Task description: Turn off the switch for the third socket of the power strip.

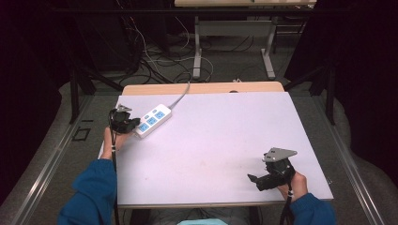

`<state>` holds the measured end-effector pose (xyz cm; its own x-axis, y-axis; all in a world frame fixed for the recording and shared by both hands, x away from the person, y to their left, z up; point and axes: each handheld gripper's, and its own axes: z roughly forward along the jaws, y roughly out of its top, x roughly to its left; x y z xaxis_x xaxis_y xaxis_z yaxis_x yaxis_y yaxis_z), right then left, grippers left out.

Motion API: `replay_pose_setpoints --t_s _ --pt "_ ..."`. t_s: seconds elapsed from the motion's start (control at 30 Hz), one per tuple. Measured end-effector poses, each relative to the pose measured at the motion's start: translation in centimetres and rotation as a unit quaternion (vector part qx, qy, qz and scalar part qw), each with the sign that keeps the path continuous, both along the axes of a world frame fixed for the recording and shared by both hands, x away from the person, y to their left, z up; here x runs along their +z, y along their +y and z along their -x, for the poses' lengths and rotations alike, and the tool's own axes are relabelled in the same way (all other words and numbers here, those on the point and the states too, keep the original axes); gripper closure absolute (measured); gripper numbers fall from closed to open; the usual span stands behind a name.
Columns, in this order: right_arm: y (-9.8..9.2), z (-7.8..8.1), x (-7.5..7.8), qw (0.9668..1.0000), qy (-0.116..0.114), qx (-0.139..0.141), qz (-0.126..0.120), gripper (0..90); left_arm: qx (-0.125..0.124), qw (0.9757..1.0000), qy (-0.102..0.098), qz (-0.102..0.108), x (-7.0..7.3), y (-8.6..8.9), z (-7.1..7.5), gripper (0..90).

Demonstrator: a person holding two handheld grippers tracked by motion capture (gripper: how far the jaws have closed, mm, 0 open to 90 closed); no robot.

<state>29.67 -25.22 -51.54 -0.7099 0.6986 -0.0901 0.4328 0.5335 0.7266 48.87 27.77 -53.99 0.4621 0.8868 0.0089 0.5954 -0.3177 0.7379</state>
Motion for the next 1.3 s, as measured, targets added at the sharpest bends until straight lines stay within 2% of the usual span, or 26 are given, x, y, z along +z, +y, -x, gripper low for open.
replay_pose_setpoints --t_s 1.3 --pt "-0.02 -0.01 0.01 1.0 -0.001 0.002 0.0 3.0 0.0 1.0 0.001 -0.007 0.08 -0.09 0.02 90.0"
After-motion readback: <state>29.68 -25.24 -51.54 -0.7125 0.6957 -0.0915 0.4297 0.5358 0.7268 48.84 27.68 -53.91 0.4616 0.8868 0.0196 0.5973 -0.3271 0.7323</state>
